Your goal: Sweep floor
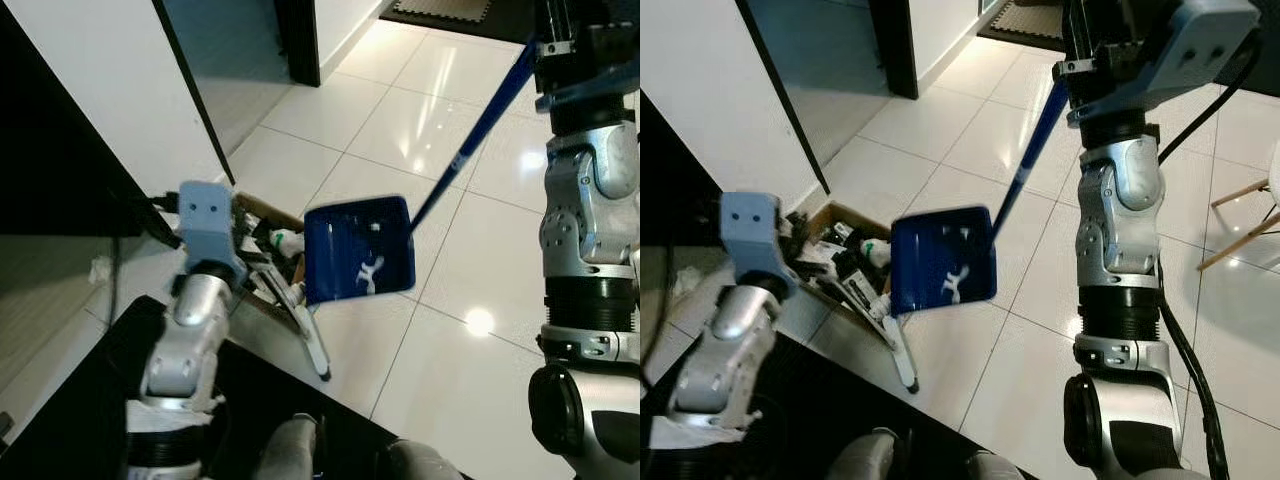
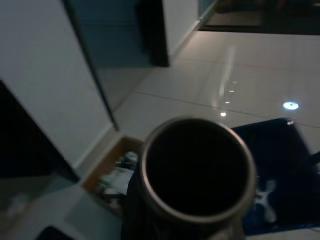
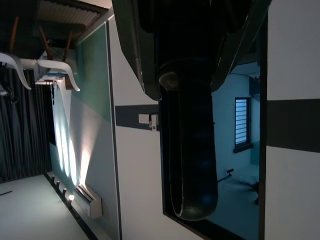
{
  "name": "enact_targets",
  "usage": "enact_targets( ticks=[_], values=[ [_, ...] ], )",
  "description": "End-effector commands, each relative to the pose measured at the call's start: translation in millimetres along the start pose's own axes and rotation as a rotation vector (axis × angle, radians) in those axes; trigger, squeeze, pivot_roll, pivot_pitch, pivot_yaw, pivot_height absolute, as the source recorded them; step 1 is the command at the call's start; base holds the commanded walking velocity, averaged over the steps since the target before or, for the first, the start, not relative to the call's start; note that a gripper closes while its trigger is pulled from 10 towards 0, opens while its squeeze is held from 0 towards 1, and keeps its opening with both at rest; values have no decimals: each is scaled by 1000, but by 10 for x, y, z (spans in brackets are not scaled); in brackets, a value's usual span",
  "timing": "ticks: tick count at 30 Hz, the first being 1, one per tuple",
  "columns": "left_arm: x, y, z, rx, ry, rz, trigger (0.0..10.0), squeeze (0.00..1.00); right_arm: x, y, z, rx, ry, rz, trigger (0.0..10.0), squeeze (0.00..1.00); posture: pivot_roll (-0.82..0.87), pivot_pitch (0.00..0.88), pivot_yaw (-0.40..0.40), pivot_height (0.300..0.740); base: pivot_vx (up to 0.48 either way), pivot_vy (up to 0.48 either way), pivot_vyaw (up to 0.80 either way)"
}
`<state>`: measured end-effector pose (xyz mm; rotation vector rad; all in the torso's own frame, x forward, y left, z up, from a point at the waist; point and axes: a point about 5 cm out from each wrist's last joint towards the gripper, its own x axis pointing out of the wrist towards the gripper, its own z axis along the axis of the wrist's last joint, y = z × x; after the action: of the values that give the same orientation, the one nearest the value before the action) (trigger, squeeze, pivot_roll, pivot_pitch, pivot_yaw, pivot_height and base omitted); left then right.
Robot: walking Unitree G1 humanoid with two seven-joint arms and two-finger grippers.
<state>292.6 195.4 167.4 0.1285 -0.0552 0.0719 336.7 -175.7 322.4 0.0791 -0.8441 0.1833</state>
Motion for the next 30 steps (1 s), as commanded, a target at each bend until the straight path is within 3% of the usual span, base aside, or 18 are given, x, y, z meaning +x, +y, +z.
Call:
enact_targets(
  ticks=[1, 2, 4, 6, 9, 10, 12, 15, 16, 17, 20, 22, 25, 29, 30],
  values=[
    [11, 257, 43, 37, 12, 77, 10000, 0, 22, -21, 59, 12, -38, -15, 10000, 0, 93, 89, 56, 740, 0, 0, 0],
    [-71, 301, 192, -115, -11, -85, 10000, 0, -6, -25, 25, 20, -15, -26, 10000, 0, 103, 91, 55, 740, 0, 0, 0],
    [-215, 205, 358, -202, -71, -286, 10000, 0, -25, -31, -7, 26, 0, -34, 10000, 0, 108, 91, 53, 740, 0, 0, 0],
    [-271, 162, 413, -223, -93, -350, 10000, 0, -30, -35, -16, 28, 5, -37, 10000, 0, 108, 91, 53, 740, 0, 0, 0],
    [-591, -105, 568, -323, -105, -686, 10000, 0, -32, -21, -82, 47, 27, -42, 10000, 0, 127, 94, 45, 740, 0, 0, 0],
    [-591, -105, 568, -323, -105, -686, 10000, 0, -32, -21, -82, 47, 27, -42, 10000, 0, 127, 94, 45, 740, 0, 0, 0],
    [-725, -212, 531, -325, -55, -815, 10000, 0, -29, -9, -118, 53, 35, -40, 10000, 0, 130, 94, 42, 740, 0, 0, 0],
    [-773, -191, 393, -278, 28, -834, 10000, 0, -22, 5, -122, 54, 36, -38, 10000, 0, 123, 97, 50, 740, 0, 0, 0],
    [-775, -115, 275, -243, 92, -800, 10000, 0, -19, 5, -115, 52, 35, -39, 10000, 0, 123, 97, 50, 740, 0, 0, 0],
    [-775, -115, 275, -243, 92, -800, 10000, 0, -19, 5, -115, 52, 35, -39, 10000, 0, 123, 97, 50, 740, 0, 0, 0],
    [-747, 237, 67, -147, 201, -636, 10000, 0, -40, -48, -98, 38, 34, -52, 10000, 0, 119, 104, 58, 740, 0, 0, 0],
    [-753, 403, 46, -95, 221, -571, 10000, 0, -50, -77, -92, 31, 34, -58, 10000, 0, 119, 104, 58, 740, 0, 0, 0],
    [-575, 1035, 42, 43, 240, -177, 10000, 0, -54, -107, -97, 26, 34, -64, 10000, 0, 129, 105, 54, 740, 0, 0, 0],
    [-503, 1397, 104, 103, 214, 63, 10000, 0, -32, -106, -95, 26, 30, -62, 10000, 0, 137, 104, 50, 740, 0, 0, 0],
    [-498, 1531, 119, 121, 205, 167, 10000, 0, -24, -101, -92, 27, 27, -60, 10000, 0, 137, 103, 48, 740, 0, 0, 0]
  ],
)
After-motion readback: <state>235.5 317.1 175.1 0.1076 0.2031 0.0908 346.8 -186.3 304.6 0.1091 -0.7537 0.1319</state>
